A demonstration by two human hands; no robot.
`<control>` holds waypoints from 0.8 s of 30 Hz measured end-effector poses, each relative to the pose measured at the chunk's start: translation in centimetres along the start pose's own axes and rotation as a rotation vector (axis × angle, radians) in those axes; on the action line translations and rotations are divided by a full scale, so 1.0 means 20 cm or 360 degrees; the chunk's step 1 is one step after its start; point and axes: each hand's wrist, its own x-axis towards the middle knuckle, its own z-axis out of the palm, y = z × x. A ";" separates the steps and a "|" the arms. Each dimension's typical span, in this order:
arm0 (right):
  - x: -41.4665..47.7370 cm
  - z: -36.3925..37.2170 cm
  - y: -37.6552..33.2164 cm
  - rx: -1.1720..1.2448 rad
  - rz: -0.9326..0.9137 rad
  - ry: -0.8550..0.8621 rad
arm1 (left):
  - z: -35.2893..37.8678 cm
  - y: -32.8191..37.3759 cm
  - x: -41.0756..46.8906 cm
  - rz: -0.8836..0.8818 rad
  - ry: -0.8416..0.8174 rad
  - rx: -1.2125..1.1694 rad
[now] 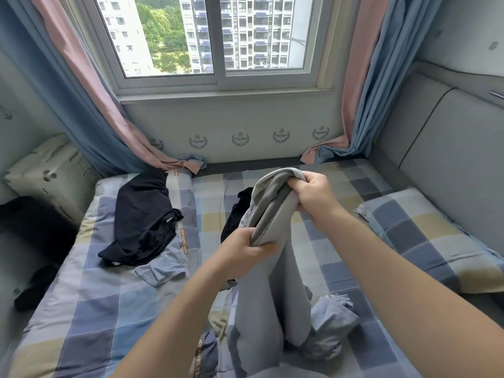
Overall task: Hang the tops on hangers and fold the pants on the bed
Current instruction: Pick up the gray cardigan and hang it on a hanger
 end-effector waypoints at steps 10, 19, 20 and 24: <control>-0.14 0.01 0.14 -0.0358 0.0153 -0.0274 | -0.18 0.07 -0.03 -0.0391 0.0639 -0.1026; -0.51 0.17 0.42 -0.0503 -0.0067 -0.0462 | -0.14 0.15 -0.08 -0.0322 0.0571 -0.1606; -0.52 0.20 0.44 -0.0536 -0.0022 -0.0494 | -0.13 0.17 -0.09 -0.0305 0.0549 -0.1620; -0.49 0.29 0.45 -0.0425 -0.0034 -0.0215 | -0.06 0.25 -0.11 -0.0286 0.0463 -0.1594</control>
